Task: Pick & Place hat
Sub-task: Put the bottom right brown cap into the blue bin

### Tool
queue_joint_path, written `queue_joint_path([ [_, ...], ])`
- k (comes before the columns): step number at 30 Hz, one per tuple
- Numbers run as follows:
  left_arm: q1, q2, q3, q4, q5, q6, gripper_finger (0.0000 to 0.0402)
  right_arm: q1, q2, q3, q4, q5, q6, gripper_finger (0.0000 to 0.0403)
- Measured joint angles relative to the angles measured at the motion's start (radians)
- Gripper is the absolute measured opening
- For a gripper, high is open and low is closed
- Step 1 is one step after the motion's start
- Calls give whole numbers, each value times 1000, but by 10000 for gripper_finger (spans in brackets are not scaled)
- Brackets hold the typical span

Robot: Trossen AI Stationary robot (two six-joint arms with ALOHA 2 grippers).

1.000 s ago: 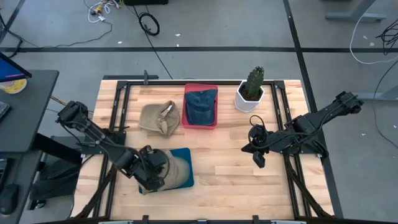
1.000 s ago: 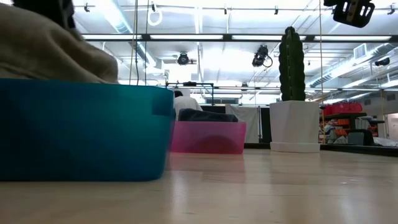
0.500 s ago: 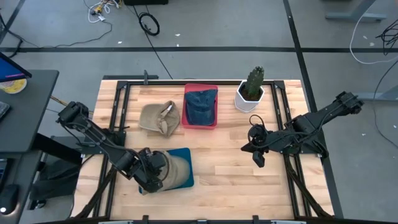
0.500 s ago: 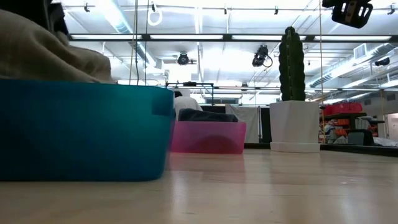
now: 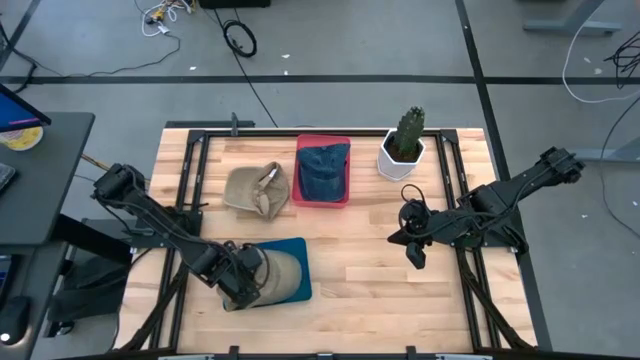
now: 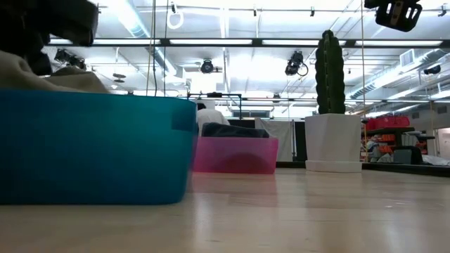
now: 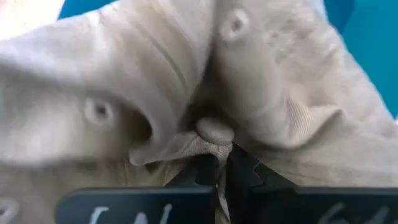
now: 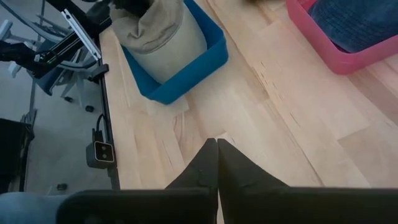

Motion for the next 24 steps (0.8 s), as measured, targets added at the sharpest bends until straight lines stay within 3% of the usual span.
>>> queue_joint_path([
  [9,6,0,-39,94,7,-51,20,0,0,0,0,0,22,0],
  [18,7,-14,124,22,41,17,27,0,0,0,0,-10,36,19],
  [24,19,-14,209,-75,39,12,80,0,0,0,0,-11,17,48],
])
